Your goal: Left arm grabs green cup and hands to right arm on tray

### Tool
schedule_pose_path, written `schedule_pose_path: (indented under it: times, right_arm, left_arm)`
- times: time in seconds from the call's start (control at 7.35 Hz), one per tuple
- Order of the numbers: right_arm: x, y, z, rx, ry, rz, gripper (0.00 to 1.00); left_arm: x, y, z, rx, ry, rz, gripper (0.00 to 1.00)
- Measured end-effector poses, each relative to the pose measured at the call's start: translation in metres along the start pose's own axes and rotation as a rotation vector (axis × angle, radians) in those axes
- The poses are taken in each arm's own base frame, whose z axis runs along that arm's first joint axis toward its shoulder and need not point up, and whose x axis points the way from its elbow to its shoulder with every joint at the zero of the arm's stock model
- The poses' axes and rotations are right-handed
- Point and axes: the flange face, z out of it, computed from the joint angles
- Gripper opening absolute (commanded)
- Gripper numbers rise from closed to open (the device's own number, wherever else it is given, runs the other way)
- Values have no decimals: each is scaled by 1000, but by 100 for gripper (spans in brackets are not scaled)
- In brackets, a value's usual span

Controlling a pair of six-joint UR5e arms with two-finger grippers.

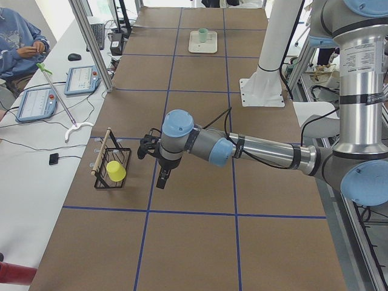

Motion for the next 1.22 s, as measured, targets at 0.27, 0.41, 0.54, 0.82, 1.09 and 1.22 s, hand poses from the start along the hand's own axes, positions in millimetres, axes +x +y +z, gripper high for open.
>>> schedule_pose_path:
  times: [0.27,0.41,0.54,0.82,1.09,1.22]
  right_arm:
    - [-2,-2,5,-10,1,-8,100]
    - [-6,-3,9,-17,7,-17,100]
    - [-9,-4,12,-24,13,-26,100]
    - [-13,-5,17,-33,17,-36,100]
    - [-15,-5,19,-38,16,-41,100]
    - [-15,-5,20,-41,15,-40,100]
  left_arm:
    - [-32,22,-5,-90,-6,10,100]
    - [-35,28,-6,-112,24,-9,100]
    - [-35,31,-7,-124,49,-27,100]
    - [-35,32,-7,-131,65,-42,100]
    - [-35,33,-7,-132,68,-48,100]
    - [-34,33,-7,-131,71,-50,100]
